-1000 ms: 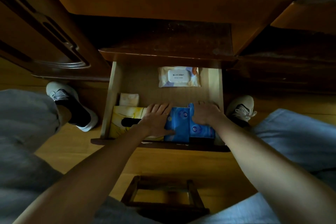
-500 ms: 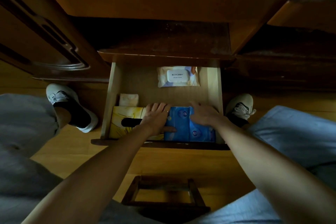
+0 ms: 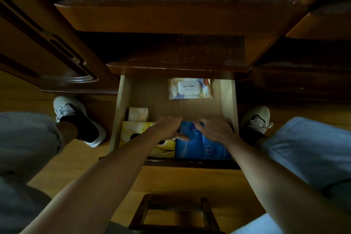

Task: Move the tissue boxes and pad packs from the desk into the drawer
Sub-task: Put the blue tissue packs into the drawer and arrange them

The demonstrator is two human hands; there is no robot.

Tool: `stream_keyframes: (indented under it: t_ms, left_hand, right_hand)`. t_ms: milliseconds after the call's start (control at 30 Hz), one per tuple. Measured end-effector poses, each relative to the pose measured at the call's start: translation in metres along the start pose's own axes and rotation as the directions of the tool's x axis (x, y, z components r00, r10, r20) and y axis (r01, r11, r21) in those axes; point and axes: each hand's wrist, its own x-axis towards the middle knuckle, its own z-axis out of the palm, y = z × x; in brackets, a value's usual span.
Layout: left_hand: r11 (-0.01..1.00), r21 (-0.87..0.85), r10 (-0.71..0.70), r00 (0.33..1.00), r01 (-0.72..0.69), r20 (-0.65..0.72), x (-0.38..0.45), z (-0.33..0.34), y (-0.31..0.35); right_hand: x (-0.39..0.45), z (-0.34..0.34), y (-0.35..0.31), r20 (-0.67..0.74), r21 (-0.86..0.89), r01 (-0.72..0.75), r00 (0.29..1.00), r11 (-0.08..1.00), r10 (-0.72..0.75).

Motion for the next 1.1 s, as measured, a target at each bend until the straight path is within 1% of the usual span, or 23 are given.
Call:
stream_keyframes:
  t_ms: [33,67,100,167,200,233,267,333,367,433,467,533,567,633,700,767,833,867,1000,1033,1100]
  left_hand:
    - [1.000,-0.022,0.003,0.999,-0.002,0.036,-0.002,0.000,-0.002]
    - [0.999,-0.032,0.004,0.999,-0.003,0.040,-0.004,0.001,-0.006]
    - [0.999,-0.032,-0.003,1.000,0.003,0.004,-0.008,0.002,-0.011]
    - [1.000,-0.012,-0.026,0.987,0.024,-0.157,-0.018,0.001,-0.026]
    - [0.999,0.019,-0.026,0.974,0.031,-0.226,-0.026,-0.002,-0.035]
    - [0.995,0.089,-0.011,0.967,0.035,-0.253,-0.034,-0.004,-0.047]
    - [0.978,0.207,0.020,0.969,0.032,-0.245,-0.042,-0.008,-0.057]
    - [0.884,0.465,0.056,0.980,0.040,-0.190,-0.053,-0.016,-0.070]
    - [0.837,0.545,0.054,0.987,0.037,-0.150,-0.056,-0.020,-0.072]
    - [0.787,0.617,0.033,0.999,0.001,-0.044,-0.055,-0.024,-0.070]
    - [0.786,0.618,0.008,1.000,0.006,-0.019,-0.053,-0.025,-0.067]
    - [0.809,0.585,-0.027,0.998,0.055,-0.056,-0.052,-0.024,-0.065]
    - [0.813,0.580,-0.014,0.997,0.057,-0.079,-0.050,-0.022,-0.066]
    - [0.810,0.585,0.037,0.993,0.034,-0.109,-0.048,-0.020,-0.069]
    - [0.801,0.599,0.122,0.985,-0.023,-0.125,-0.046,-0.020,-0.077]
    - [0.803,0.589,0.205,0.971,-0.095,-0.124,-0.046,-0.019,-0.087]
    - [0.827,0.549,0.199,0.976,-0.118,-0.090,-0.044,-0.021,-0.097]
    - [0.827,0.548,0.192,0.979,-0.121,-0.073,-0.041,-0.022,-0.099]
    - [0.782,0.604,0.241,0.968,-0.154,-0.066,-0.031,-0.026,-0.094]
    - [0.781,0.607,0.229,0.972,-0.151,-0.053,-0.030,-0.027,-0.091]
    - [0.762,0.634,0.174,0.985,-0.129,-0.009,-0.027,-0.027,-0.087]
  right_hand:
    - [0.000,0.000,0.001,-0.008,0.011,0.004,1.000,1.000,-0.004]
    - [-0.001,0.001,0.001,-0.018,0.025,0.002,1.000,1.000,-0.002]
    - [-0.002,0.001,-0.001,-0.020,0.043,-0.006,1.000,0.999,0.007]
    - [-0.002,0.002,-0.008,-0.003,0.093,-0.059,0.998,0.994,0.060]
    - [0.000,0.001,-0.014,0.000,0.112,-0.079,0.997,0.991,0.079]
    - [0.002,0.000,-0.022,-0.011,0.116,-0.082,0.996,0.990,0.084]
    - [0.005,-0.003,-0.030,-0.045,0.079,-0.057,0.997,0.995,0.061]
    - [0.016,-0.012,-0.046,-0.155,-0.063,-0.004,0.988,0.998,-0.006]
    - [0.023,-0.016,-0.053,-0.203,-0.077,0.015,0.979,0.997,-0.030]
    - [0.038,-0.025,-0.065,-0.223,-0.058,0.051,0.973,0.997,-0.063]
    - [0.047,-0.028,-0.069,-0.200,-0.073,0.059,0.977,0.996,-0.073]
    - [0.061,-0.034,-0.074,-0.163,-0.147,0.058,0.983,0.987,-0.082]
    - [0.066,-0.038,-0.074,-0.164,-0.178,0.055,0.983,0.983,-0.085]
    - [0.075,-0.045,-0.072,-0.170,-0.213,0.057,0.981,0.975,-0.094]
    - [0.085,-0.049,-0.069,-0.161,-0.252,0.065,0.981,0.966,-0.108]
    - [0.095,-0.049,-0.066,-0.101,-0.257,0.049,0.992,0.965,-0.077]
    - [0.100,-0.046,-0.064,-0.038,-0.244,0.015,0.999,0.970,-0.025]
    - [0.101,-0.043,-0.063,-0.034,-0.251,-0.001,0.999,0.968,-0.008]
    - [0.080,-0.032,-0.055,-0.001,-0.312,-0.077,0.997,0.947,0.081]
    - [0.071,-0.030,-0.051,0.004,-0.362,-0.077,0.996,0.929,0.084]
    - [0.054,-0.026,-0.044,0.010,-0.494,-0.026,0.999,0.869,0.036]
